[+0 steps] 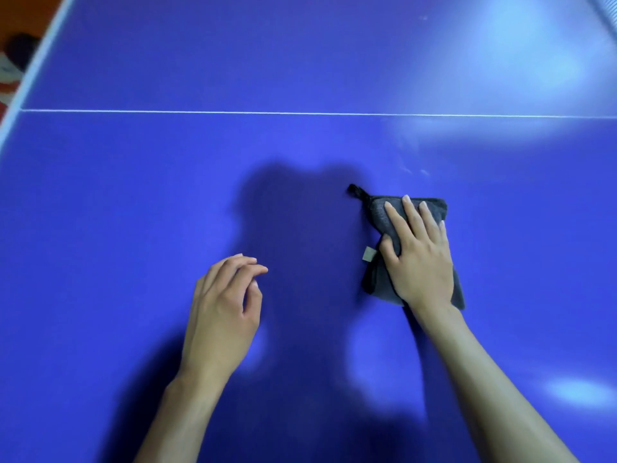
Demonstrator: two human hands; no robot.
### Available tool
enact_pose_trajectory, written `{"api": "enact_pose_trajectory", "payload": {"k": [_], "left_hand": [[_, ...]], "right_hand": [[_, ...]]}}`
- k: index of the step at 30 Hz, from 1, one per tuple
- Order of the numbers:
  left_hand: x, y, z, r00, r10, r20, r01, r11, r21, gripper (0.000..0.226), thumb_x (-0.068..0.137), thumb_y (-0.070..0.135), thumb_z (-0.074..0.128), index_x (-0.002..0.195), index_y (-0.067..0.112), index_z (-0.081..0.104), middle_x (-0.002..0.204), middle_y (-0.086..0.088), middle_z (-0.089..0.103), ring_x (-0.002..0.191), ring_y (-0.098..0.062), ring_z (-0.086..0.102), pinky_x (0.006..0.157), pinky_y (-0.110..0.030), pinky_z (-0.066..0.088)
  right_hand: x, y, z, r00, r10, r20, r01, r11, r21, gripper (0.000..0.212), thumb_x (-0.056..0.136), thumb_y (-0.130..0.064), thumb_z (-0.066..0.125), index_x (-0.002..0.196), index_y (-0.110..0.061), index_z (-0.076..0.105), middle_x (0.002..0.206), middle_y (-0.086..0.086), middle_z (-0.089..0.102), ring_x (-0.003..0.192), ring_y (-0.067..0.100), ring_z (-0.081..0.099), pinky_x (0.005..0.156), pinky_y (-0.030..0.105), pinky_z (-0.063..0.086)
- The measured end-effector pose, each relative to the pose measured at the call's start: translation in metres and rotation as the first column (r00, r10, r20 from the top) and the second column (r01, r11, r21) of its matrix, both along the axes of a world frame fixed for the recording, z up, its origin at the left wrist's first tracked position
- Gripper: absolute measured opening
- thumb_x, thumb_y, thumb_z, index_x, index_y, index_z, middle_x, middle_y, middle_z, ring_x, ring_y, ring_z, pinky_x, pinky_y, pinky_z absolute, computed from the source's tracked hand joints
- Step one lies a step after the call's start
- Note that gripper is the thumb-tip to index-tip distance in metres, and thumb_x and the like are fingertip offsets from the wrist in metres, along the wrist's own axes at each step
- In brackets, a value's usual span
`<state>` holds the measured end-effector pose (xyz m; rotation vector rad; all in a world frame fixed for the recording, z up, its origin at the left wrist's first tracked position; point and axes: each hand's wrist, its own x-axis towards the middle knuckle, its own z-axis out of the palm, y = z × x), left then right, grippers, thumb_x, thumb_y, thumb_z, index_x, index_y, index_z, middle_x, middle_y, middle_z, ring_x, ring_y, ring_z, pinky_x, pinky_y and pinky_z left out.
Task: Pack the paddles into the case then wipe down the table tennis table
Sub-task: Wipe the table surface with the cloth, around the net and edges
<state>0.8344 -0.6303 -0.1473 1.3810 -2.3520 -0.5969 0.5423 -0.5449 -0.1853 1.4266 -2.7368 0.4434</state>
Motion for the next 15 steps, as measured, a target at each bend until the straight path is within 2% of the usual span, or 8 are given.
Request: {"api": "enact_pose_trajectory", "payload": {"k": [6, 15], "left_hand": [[0.029, -0.014, 0.012, 0.996, 0.092, -0.006, -0.092, 0.995, 0.030, 0.030, 0.099, 0.017, 0.047, 0.118, 0.019, 0.070, 0.127, 0.009, 0.065, 0.127, -0.013, 0.054, 0.107, -0.020, 0.030], [0.107, -0.049, 0.008, 0.980, 0.193, -0.047, -0.190, 0.981, 0.046, 0.025, 0.101, 0.010, 0.053, 0.116, 0.019, 0.070, 0.126, 0.008, 0.065, 0.126, -0.013, 0.054, 0.107, -0.021, 0.031]], "right_hand": [[0.030, -0.046, 0.001, 0.995, -0.090, -0.041, 0.090, 0.996, -0.008, 0.059, 0.100, -0.036, 0.038, 0.158, -0.031, 0.044, 0.167, 0.001, 0.037, 0.156, 0.031, 0.029, 0.126, 0.056, 0.025], [0.160, -0.122, -0.008, 0.995, 0.049, -0.091, -0.054, 0.997, -0.053, 0.058, 0.099, -0.033, 0.043, 0.156, -0.030, 0.047, 0.166, 0.001, 0.040, 0.154, 0.031, 0.034, 0.125, 0.056, 0.026]]}}
